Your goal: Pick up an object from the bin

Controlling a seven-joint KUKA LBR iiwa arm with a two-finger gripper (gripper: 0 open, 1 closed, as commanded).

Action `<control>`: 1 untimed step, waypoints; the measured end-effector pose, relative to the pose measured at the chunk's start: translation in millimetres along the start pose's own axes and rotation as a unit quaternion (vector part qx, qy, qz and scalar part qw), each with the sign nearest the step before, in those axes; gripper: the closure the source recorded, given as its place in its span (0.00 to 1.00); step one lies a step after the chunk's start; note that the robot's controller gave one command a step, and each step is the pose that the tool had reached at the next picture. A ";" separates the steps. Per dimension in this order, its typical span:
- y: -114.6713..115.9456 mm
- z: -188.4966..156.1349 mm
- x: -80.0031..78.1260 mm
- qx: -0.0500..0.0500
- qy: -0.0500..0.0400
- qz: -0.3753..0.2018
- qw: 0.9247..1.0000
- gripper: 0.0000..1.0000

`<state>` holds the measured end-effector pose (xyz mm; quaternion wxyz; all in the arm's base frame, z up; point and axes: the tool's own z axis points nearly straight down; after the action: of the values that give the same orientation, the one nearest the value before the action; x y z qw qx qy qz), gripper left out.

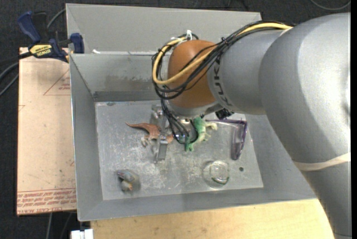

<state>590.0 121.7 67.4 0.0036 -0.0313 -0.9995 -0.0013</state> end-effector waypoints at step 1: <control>3.4 -2.2 5.1 -0.002 -0.006 0.103 0.995 0.00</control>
Offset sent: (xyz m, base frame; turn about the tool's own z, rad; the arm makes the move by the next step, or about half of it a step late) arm 0.0000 0.0000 0.0000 0.0000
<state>585.1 125.4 69.6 -0.0025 -0.1339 -0.9910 -0.0026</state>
